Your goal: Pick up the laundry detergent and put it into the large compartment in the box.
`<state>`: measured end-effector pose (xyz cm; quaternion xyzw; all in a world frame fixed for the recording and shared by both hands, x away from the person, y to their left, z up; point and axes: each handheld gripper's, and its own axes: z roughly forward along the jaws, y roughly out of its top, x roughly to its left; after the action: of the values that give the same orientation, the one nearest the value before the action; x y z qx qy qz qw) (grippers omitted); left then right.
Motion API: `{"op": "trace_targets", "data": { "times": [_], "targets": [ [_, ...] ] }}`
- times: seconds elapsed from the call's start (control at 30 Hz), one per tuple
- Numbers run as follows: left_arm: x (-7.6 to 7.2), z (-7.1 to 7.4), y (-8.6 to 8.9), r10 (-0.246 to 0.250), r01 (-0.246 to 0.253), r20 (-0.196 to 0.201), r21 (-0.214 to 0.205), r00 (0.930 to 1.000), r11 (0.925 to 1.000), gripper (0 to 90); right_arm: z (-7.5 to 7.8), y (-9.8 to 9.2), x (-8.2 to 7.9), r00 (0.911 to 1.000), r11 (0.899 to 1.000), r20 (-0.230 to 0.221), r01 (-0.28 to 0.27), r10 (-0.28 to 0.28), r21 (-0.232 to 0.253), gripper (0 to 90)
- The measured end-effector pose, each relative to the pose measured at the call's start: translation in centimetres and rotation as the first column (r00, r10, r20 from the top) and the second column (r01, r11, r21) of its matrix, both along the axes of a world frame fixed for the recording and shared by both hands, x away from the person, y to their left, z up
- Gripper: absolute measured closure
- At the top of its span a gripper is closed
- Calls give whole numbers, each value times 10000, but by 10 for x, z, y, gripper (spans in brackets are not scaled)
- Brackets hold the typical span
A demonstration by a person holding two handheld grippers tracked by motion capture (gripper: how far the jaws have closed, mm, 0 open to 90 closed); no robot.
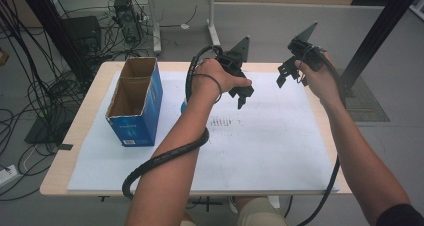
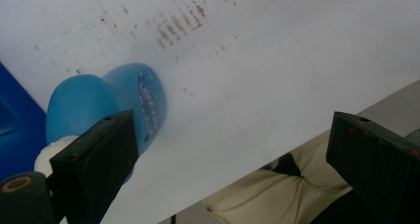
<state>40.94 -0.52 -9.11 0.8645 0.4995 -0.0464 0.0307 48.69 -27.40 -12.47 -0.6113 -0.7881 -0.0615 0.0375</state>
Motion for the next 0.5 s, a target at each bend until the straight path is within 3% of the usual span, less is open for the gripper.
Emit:
{"op": "trace_targets", "data": {
  "times": [0.5],
  "targets": [
    [-2, 3, -1, -42, 42, 41, 83, 10000, 10000, 64, 2, -1, -1, 10000, 10000, -38, -39, 39, 79, 76]
  ]
}}
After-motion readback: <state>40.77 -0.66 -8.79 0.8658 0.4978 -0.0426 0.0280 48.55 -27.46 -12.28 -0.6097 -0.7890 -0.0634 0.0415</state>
